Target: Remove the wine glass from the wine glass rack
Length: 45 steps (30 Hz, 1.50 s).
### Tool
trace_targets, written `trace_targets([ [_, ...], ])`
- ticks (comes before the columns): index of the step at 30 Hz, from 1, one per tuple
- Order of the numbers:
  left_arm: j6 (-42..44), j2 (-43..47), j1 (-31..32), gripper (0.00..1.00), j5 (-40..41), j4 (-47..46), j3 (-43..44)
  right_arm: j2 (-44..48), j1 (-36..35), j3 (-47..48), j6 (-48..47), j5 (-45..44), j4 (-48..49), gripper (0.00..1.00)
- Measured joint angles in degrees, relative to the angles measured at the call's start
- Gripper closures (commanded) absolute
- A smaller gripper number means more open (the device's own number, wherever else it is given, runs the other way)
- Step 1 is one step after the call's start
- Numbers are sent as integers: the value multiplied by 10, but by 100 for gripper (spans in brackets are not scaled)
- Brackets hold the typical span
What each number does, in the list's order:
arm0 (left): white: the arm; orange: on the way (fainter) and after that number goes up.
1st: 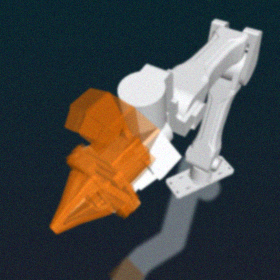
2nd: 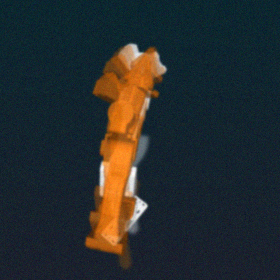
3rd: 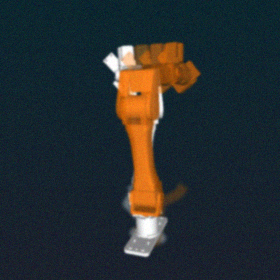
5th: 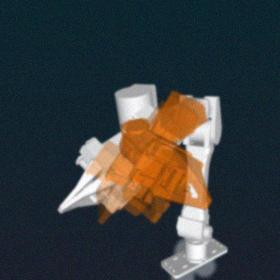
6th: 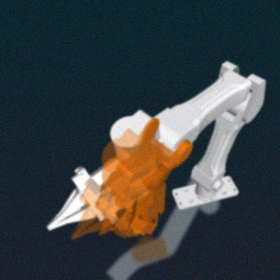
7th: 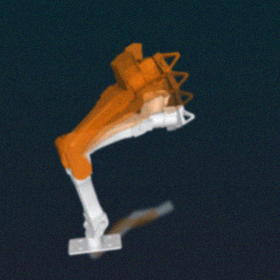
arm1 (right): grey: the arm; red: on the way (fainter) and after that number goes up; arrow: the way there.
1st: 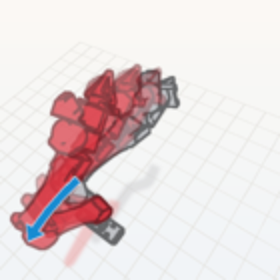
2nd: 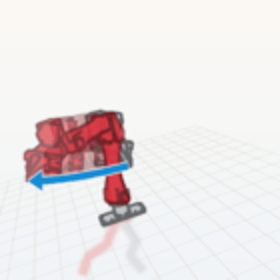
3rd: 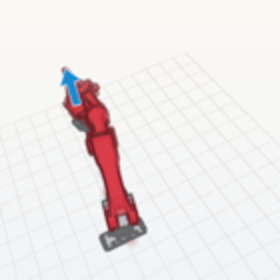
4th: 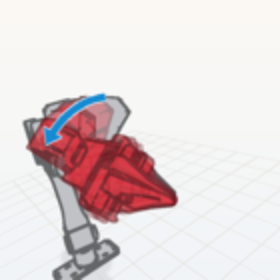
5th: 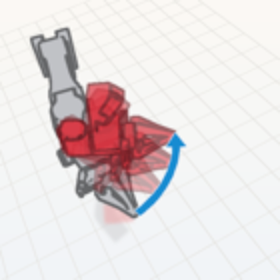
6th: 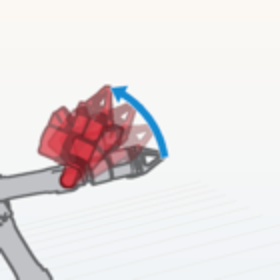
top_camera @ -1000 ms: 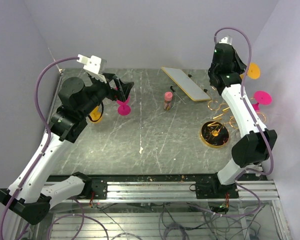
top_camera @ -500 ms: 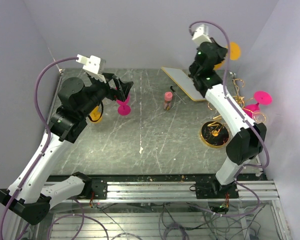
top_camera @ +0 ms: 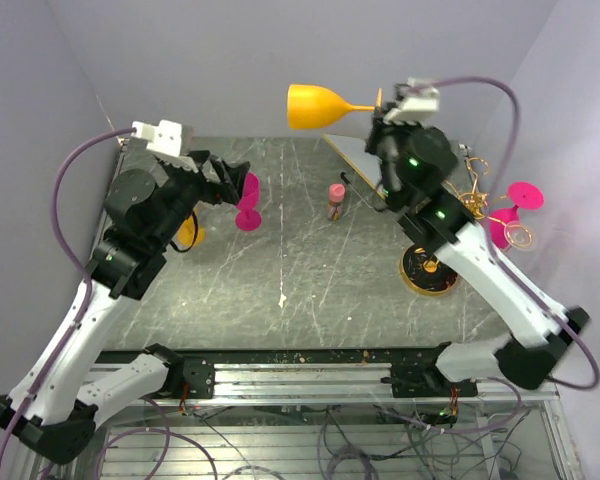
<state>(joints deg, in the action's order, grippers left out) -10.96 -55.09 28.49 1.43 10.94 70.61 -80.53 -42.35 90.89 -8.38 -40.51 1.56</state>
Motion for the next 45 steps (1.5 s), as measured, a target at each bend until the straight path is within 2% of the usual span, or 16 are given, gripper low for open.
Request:
trace_targets([
  [5, -5, 79, -8, 1, 80, -24, -61, 156, 3, -146, 183, 74, 41, 100],
  [8, -28, 123, -8, 2, 117, -18, -83, 209, 3, -207, 254, 108, 54, 100],
  [11, -76, 162, -9, 2, 122, 7, -86, 228, 3, -232, 301, 145, 46, 100],
  [16, -181, 189, -9, 0, 47, 37, -72, 263, 3, -269, 324, 231, 26, 100],
  [24, -273, 96, -9, 3, -113, 56, 5, 318, 3, -344, 330, 335, 80, 100],
  [30, -322, 82, -9, 9, -199, 14, -30, 306, 3, -355, 349, 366, 99, 100],
  [34, -342, 79, -9, 26, -225, -3, -72, 308, 3, -366, 358, 367, 102, 100],
  [38, -345, 49, -9, 50, -232, -2, -75, 320, 3, -378, 358, 364, 102, 100],
  [41, -349, 26, -9, 71, -242, -3, -75, 328, 3, -379, 352, 352, 101, 100],
  [45, -370, 8, -9, 92, -255, -8, -77, 328, 3, -379, 340, 335, 90, 78],
])
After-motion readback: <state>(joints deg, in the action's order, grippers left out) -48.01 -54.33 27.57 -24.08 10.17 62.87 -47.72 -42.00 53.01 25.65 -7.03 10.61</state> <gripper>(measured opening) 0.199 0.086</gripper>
